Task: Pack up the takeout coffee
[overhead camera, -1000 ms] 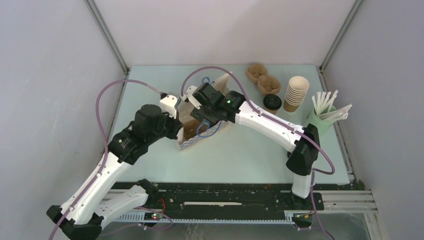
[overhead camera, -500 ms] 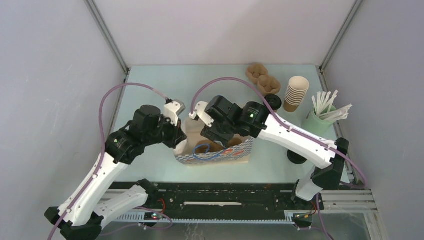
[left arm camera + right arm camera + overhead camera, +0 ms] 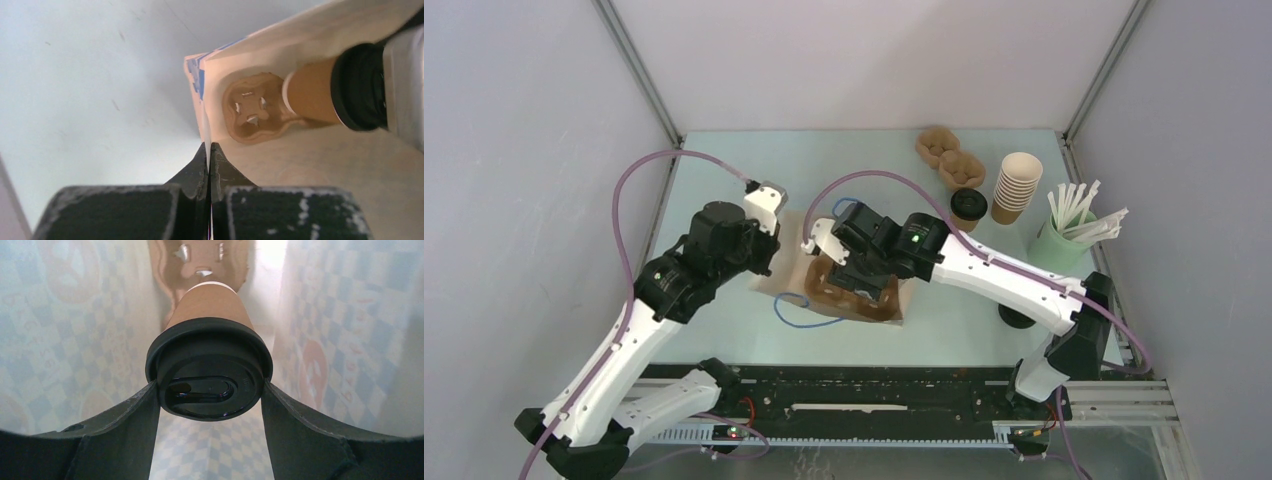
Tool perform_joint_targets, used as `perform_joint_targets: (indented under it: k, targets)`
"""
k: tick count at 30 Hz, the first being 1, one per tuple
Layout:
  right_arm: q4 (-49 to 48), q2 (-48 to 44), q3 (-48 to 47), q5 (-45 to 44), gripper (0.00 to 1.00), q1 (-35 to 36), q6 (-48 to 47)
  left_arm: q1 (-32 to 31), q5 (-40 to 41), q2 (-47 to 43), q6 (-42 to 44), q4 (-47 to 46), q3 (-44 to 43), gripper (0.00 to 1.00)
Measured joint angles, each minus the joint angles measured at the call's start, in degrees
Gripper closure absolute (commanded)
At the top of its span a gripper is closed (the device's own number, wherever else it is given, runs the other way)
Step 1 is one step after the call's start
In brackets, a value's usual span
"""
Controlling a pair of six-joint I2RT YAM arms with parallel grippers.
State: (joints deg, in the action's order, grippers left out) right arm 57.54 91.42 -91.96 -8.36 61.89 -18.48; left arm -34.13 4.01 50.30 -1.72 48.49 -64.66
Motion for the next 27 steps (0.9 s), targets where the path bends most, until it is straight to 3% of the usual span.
perform_joint_targets:
  k: [16,27]
  targets:
    - [-0.7,10.3,-10.6,-10.7,1.00,-0.3,-0.3,-1.4,9.7,-2.6,5.7,-13.7,3.9,1.00]
    - [4.5,14.2,-14.3,-14.8,1.00,-0.2,2.2,-1.5,10.9,-4.2,7.8,-16.0,8.4,1.00]
